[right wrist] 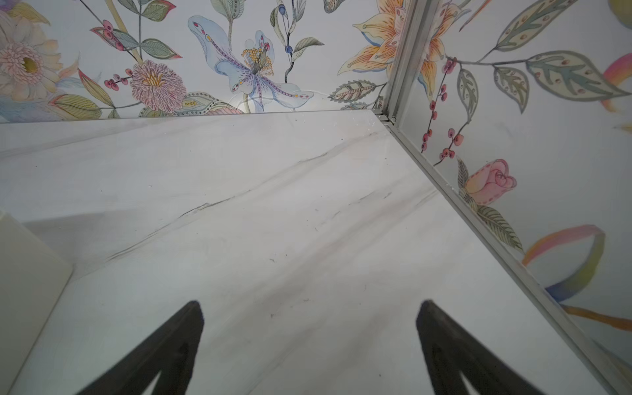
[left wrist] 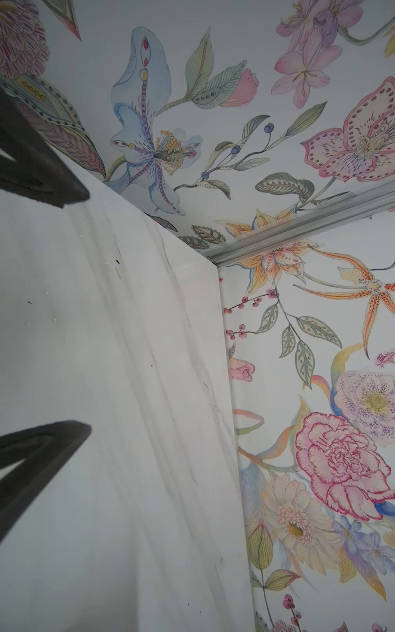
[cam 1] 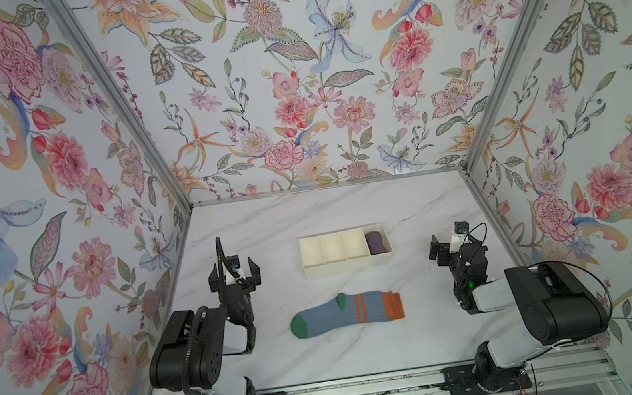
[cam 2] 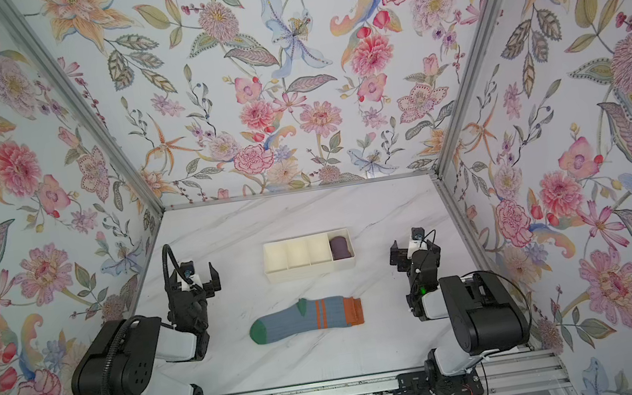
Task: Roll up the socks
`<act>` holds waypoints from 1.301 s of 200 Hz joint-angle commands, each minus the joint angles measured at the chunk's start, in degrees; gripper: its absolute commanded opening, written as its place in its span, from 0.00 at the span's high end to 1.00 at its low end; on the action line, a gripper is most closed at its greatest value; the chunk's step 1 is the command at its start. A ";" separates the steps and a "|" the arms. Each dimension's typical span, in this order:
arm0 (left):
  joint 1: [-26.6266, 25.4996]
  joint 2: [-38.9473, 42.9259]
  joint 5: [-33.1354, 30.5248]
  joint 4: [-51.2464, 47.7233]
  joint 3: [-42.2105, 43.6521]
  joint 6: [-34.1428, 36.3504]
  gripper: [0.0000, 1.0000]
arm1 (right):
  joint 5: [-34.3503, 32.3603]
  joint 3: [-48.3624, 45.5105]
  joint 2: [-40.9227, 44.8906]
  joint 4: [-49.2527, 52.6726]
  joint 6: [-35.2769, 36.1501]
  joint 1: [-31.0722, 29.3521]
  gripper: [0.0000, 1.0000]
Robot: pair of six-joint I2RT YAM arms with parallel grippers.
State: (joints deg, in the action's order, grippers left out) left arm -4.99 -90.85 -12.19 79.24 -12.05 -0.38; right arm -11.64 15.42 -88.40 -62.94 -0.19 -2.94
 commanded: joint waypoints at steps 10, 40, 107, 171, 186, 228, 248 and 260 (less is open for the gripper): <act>-0.06 0.70 0.50 0.41 -0.14 0.56 0.01 | -1.11 0.75 -0.28 -1.77 0.81 -0.20 0.01; -0.10 0.67 0.49 0.39 -0.25 0.56 0.01 | -1.11 0.74 -0.28 -1.77 0.88 -0.21 0.01; 0.54 0.85 2.10 -0.40 -0.52 0.21 0.08 | 0.47 1.41 0.29 -0.68 0.82 0.39 0.04; 0.63 2.97 1.36 -1.32 -0.61 -0.03 0.36 | 2.23 10.81 11.27 28.51 -3.17 0.99 0.16; 0.60 6.69 0.57 -5.86 -1.35 -0.22 0.41 | 4.38 13.06 16.26 38.08 -5.70 1.03 0.18; -3.88 25.17 -2.04 -40.52 -11.31 -4.91 0.55 | 8.35 20.51 26.75 66.77 -13.34 -0.36 0.30; -9.26 33.63 -0.93 -53.70 -16.04 -8.03 0.63 | 11.75 23.12 29.16 79.20 -18.04 -2.15 0.42; -12.80 37.32 -1.50 -59.27 -17.89 -8.85 0.64 | 14.35 23.66 29.84 84.35 -20.70 -4.00 0.46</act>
State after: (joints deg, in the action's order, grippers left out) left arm -12.29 -60.31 -12.88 40.40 -26.00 -5.17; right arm -3.25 37.50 -59.90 0.01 -13.52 -4.29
